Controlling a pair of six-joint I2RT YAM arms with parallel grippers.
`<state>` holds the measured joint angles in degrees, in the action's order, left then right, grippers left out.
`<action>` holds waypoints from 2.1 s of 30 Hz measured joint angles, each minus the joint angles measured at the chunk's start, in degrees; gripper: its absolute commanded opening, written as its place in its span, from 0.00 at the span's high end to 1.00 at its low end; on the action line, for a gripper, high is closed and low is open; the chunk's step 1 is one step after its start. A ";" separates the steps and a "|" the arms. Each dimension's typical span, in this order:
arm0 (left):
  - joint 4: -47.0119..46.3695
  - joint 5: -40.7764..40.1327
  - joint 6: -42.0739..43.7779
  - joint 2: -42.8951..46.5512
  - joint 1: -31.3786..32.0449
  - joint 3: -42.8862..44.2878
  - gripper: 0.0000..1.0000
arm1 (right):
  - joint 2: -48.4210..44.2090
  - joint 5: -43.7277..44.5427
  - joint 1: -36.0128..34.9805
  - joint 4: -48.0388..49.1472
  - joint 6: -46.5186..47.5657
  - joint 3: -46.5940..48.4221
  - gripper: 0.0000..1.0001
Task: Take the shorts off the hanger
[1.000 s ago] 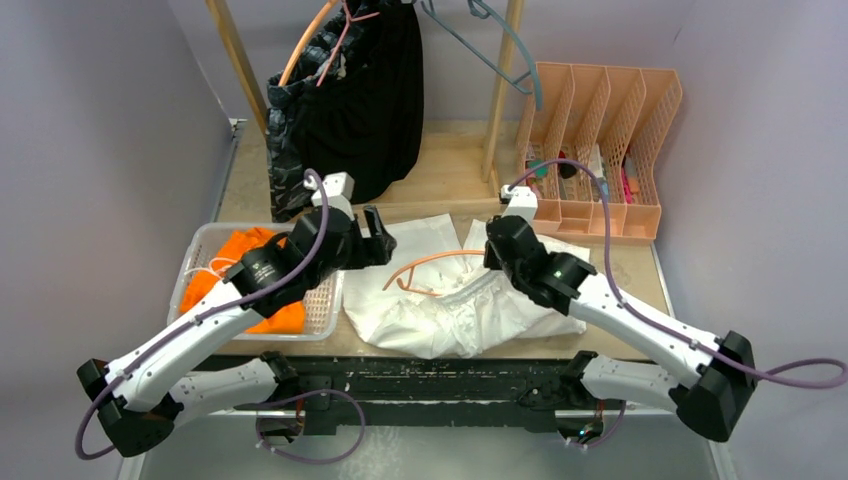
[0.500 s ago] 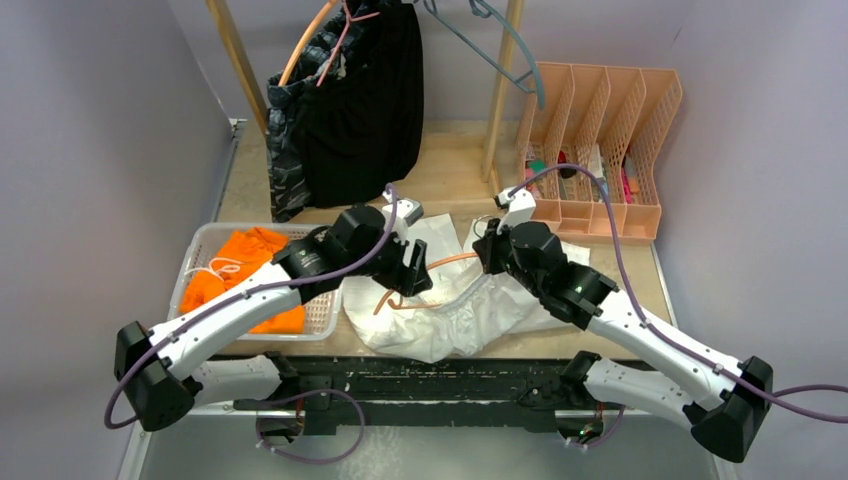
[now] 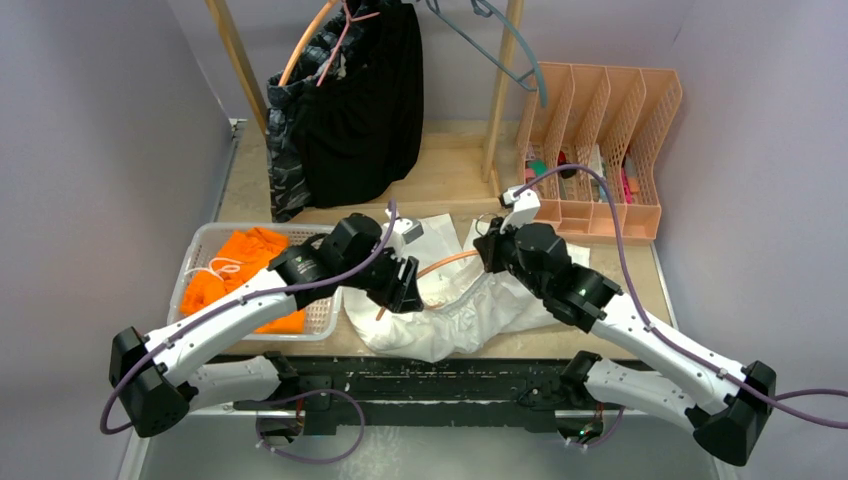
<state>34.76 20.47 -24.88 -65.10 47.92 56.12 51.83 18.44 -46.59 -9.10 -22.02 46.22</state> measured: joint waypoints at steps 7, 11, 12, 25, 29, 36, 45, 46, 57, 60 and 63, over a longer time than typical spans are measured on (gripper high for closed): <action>-0.35 0.79 -2.93 4.96 0.00 -3.28 0.89 | 3.37 0.85 0.00 -0.04 -3.48 0.39 1.00; -0.98 0.79 -3.93 7.87 0.24 -3.37 1.00 | 5.75 1.68 -0.09 0.33 -7.10 1.20 1.00; -0.70 0.61 -4.22 8.26 0.20 -3.37 1.00 | 5.92 1.42 -0.20 0.66 -7.43 1.36 0.95; 1.33 -2.51 -7.61 7.45 0.07 -2.05 1.00 | 7.30 12.55 -0.11 -12.02 -19.28 5.95 0.11; 1.46 -3.10 -7.72 6.93 0.07 -1.22 1.00 | 6.93 12.57 0.02 -14.45 -22.71 5.27 0.24; 1.38 -3.37 -9.07 6.82 0.07 -0.48 1.00 | 5.70 7.17 0.09 -12.92 -24.76 -0.11 0.35; 1.92 -4.09 -9.20 6.38 0.09 -0.04 1.00 | 9.55 10.67 0.04 -14.14 -28.79 1.60 0.84; 2.29 -4.59 -9.16 6.38 0.09 0.07 1.00 | 9.55 10.97 0.04 -14.36 -29.03 1.68 0.89; 8.17 -8.72 -8.46 13.14 0.11 1.75 1.00 | 6.93 22.82 1.16 -20.33 -30.40 2.21 1.00; 10.69 -9.81 -8.39 16.50 0.11 2.67 1.00 | 8.26 22.56 4.83 -20.70 -28.74 2.67 1.00; 13.07 -11.19 -8.46 19.08 0.11 3.85 1.00 | 9.70 20.72 9.62 -19.91 -25.68 2.71 1.00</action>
<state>47.83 9.28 -33.34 -46.02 48.03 59.96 61.54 39.16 -36.97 -29.02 -47.70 48.93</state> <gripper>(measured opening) 0.138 0.015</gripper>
